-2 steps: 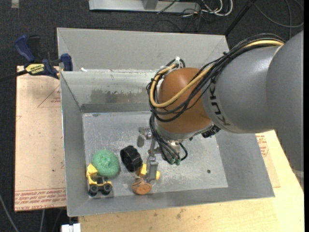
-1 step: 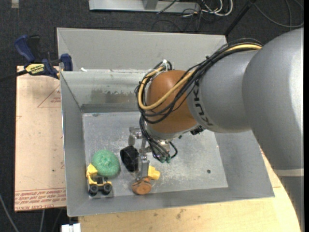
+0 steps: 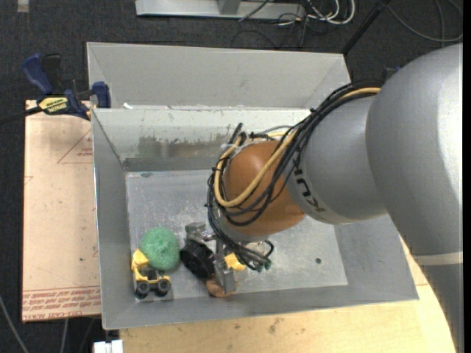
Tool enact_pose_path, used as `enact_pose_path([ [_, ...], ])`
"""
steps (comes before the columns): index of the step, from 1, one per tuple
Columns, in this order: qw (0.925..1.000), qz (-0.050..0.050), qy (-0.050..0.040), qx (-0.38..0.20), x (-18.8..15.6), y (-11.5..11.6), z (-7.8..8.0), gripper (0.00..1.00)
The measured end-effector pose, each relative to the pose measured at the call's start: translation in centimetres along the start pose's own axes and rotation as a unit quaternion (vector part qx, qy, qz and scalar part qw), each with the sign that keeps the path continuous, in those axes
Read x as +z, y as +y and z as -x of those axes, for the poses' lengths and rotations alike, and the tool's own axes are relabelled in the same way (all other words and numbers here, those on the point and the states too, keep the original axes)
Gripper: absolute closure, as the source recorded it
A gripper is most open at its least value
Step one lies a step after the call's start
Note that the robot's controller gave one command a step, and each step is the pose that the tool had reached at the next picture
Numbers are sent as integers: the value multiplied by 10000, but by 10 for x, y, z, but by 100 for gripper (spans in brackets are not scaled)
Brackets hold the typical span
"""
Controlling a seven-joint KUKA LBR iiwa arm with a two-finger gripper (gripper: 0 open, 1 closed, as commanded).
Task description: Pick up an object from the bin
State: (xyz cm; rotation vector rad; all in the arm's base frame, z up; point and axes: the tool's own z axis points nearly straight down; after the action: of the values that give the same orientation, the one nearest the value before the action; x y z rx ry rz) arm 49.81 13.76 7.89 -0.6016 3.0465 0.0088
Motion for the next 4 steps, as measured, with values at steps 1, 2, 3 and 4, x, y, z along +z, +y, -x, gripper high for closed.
enact_pose_path([
  [1,10000,0,0,1,0,0,0,100],
  [2,9999,12,157,-42,-42,-2,4,100],
  [3,9998,14,170,-54,-7,-8,34,0],
  [4,9998,18,180,-55,1,-8,37,0],
])
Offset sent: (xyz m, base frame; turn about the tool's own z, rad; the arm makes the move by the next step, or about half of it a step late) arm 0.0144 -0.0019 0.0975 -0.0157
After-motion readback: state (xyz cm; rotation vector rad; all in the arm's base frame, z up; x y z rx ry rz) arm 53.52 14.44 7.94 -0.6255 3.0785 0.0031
